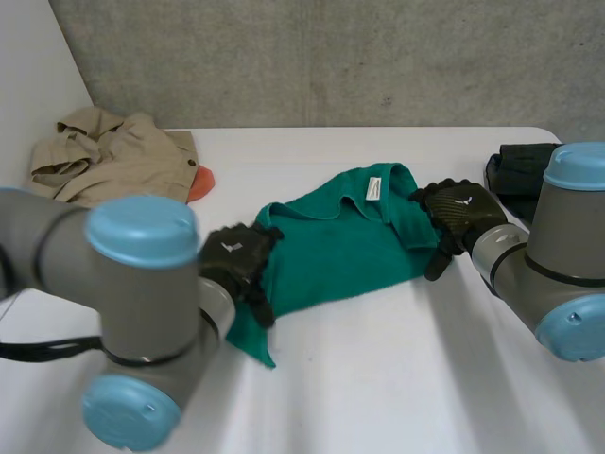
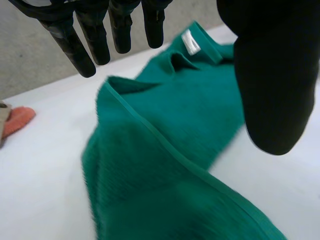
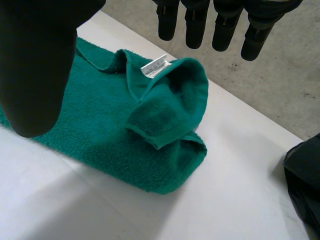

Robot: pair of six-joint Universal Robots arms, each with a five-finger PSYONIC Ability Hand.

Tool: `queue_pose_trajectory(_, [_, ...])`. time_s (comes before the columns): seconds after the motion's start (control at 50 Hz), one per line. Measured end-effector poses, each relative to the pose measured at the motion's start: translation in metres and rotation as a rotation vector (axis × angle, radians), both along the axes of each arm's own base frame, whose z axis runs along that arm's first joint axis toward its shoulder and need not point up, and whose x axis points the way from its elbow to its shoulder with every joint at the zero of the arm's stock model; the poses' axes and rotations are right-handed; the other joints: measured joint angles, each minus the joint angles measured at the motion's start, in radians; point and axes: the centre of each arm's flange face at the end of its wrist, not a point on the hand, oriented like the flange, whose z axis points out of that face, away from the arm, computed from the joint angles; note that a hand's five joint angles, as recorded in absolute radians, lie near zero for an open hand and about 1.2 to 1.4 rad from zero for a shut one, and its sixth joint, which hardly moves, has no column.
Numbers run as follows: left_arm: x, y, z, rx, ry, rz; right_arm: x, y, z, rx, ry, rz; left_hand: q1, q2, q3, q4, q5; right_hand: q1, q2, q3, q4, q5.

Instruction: Fold the laundry.

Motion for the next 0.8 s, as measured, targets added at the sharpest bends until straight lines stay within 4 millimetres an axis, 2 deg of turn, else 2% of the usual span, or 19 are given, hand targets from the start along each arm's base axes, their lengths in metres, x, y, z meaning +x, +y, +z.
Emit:
queue_pose_trajectory(0.12, [-0.017,0.018,-0.021,-0.016,-0.098,0.035,0.001,0.002,-0.003,0.004,0.011,0.01,0.0,0.0,0.0,0.0,0.0,0.0,0.0,0.0,0.0,0.0])
queue_pose_trajectory(0.2, [-0.024,0.019,-0.034,-0.049,-0.164,0.118,0.0,0.004,-0.006,0.007,0.025,0.015,0.0,0.0,0.0,0.0,0.0,0.0,0.0,0.0,0.0,0.0])
queue_pose_trajectory(0.4, [-0.015,-0.004,-0.039,-0.105,-0.25,0.285,-0.003,0.003,-0.008,0.005,0.048,0.015,0.0,0.0,0.0,0.0,0.0,0.0,0.0,0.0,0.0,0.0])
queue_pose_trajectory(0.6, [0.01,-0.031,-0.037,-0.137,-0.34,0.359,-0.002,0.005,-0.008,0.008,0.044,0.028,0.0,0.0,0.0,0.0,0.0,0.0,0.0,0.0,0.0,0.0])
queue_pose_trajectory(0.64, [0.015,-0.037,-0.038,-0.138,-0.354,0.357,-0.001,0.005,-0.008,0.008,0.041,0.034,0.194,0.16,0.156,0.167,0.149,0.0,0.0,0.0,0.0,0.0])
queue_pose_trajectory(0.66, [0.017,-0.039,-0.039,-0.137,-0.355,0.354,0.0,0.005,-0.008,0.007,0.04,0.036,0.353,0.32,0.293,0.306,0.287,0.0,0.0,0.0,0.0,0.0])
queue_pose_trajectory(0.68, [0.018,-0.042,-0.04,-0.134,-0.354,0.347,0.0,0.006,-0.007,0.007,0.039,0.039,0.641,0.566,0.536,0.551,0.522,0.0,0.0,0.0,0.0,0.0])
queue_pose_trajectory(0.72, [0.021,-0.045,-0.041,-0.13,-0.348,0.335,0.001,0.006,-0.006,0.005,0.036,0.043,0.852,0.787,0.767,0.782,0.747,0.0,0.0,0.0,0.0,0.0])
queue_pose_trajectory(0.76, [0.022,-0.049,-0.041,-0.118,-0.332,0.31,0.002,0.005,-0.004,0.0,0.032,0.05,0.931,0.91,0.889,0.905,0.874,0.0,0.0,0.0,0.0,0.0])
queue_pose_trajectory(0.8, [0.022,-0.049,-0.041,-0.115,-0.328,0.304,0.002,0.005,-0.003,-0.002,0.031,0.052,0.931,0.91,0.889,0.905,0.874,0.0,0.0,0.0,0.0,0.0])
